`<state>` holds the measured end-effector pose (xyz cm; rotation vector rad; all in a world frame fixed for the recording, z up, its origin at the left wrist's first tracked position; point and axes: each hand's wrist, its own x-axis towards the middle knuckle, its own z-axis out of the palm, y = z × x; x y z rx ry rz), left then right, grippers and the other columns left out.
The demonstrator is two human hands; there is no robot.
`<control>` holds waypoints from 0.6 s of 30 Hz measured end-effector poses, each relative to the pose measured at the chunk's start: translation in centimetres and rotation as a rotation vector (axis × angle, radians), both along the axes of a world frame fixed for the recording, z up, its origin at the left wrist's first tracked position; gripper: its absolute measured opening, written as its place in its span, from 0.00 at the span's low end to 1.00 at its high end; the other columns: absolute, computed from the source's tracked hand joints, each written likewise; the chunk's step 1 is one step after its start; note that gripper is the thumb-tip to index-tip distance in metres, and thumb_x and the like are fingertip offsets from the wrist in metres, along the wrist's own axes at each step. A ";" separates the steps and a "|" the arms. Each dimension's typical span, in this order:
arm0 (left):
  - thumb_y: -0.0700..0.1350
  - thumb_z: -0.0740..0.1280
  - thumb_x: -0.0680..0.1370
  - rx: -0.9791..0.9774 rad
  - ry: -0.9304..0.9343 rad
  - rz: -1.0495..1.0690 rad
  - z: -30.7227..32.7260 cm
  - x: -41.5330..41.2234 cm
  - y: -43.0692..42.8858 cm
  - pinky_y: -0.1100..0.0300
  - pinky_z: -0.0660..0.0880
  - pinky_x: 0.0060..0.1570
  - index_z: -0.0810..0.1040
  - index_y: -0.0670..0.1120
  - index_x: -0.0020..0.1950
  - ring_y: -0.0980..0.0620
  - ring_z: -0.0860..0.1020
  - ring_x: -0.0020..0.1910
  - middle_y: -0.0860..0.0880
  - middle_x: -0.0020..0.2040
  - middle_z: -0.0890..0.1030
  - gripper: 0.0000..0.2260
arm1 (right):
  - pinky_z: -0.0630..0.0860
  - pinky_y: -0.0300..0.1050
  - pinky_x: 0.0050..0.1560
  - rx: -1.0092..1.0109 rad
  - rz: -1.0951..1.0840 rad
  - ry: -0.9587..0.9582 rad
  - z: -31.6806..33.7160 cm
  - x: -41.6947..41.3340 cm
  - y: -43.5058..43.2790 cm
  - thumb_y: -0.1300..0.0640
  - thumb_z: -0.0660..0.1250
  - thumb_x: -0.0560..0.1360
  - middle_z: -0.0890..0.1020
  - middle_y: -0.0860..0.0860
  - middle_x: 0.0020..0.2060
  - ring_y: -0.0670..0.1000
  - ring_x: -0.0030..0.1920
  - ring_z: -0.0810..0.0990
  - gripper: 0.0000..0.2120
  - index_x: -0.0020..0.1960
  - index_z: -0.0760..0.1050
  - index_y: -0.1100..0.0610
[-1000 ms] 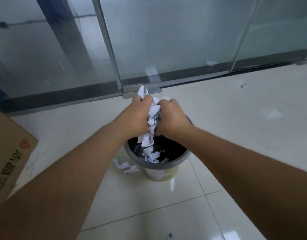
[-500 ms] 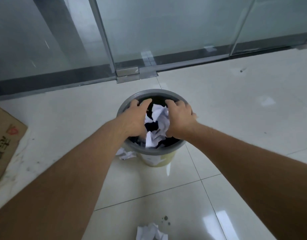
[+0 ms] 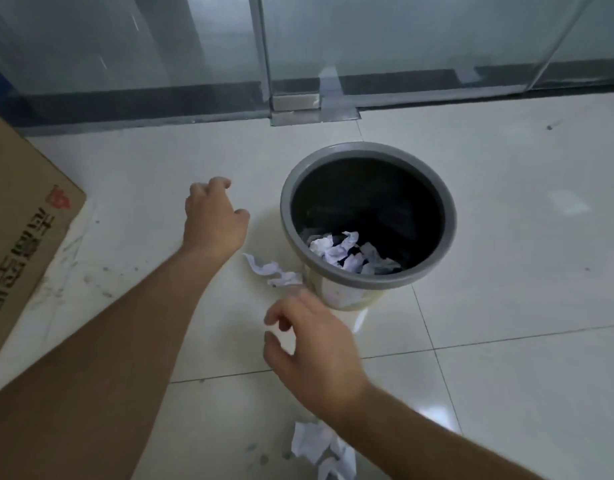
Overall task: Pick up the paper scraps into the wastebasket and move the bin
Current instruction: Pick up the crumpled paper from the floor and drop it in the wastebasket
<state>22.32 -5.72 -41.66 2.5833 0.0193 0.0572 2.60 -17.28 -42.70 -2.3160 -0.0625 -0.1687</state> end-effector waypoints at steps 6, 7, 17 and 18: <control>0.56 0.72 0.74 0.201 0.427 -0.275 -9.1 -3.3 0.9 0.40 0.64 0.71 0.61 0.56 0.78 0.36 0.59 0.75 0.40 0.79 0.57 0.35 | 0.76 0.52 0.59 -0.140 -0.010 0.791 -11.7 -8.4 -1.6 0.43 0.75 0.57 0.59 0.47 0.68 0.51 0.68 0.63 0.50 0.73 0.53 0.39; 0.56 0.72 0.74 0.243 0.445 -0.317 -10.2 -3.4 0.4 0.37 0.62 0.72 0.59 0.58 0.78 0.37 0.56 0.77 0.41 0.80 0.54 0.36 | 0.75 0.53 0.61 -0.166 0.010 0.829 -12.7 -9.2 -1.9 0.43 0.75 0.57 0.56 0.48 0.70 0.53 0.70 0.60 0.53 0.74 0.49 0.38; 0.59 0.69 0.73 0.461 0.580 -0.451 -17.1 -3.3 -4.3 0.27 0.59 0.68 0.53 0.64 0.77 0.38 0.48 0.79 0.47 0.81 0.46 0.37 | 0.81 0.55 0.51 -0.267 0.121 0.712 -17.3 -11.9 -1.6 0.52 0.76 0.63 0.54 0.52 0.72 0.55 0.68 0.61 0.53 0.72 0.43 0.32; 0.59 0.69 0.74 0.485 0.545 -0.462 -17.4 -3.7 -4.3 0.30 0.64 0.66 0.57 0.62 0.77 0.38 0.52 0.77 0.45 0.80 0.50 0.34 | 0.81 0.54 0.51 -0.283 0.139 0.710 -17.6 -11.8 -1.7 0.51 0.76 0.64 0.55 0.53 0.72 0.55 0.68 0.62 0.50 0.72 0.46 0.33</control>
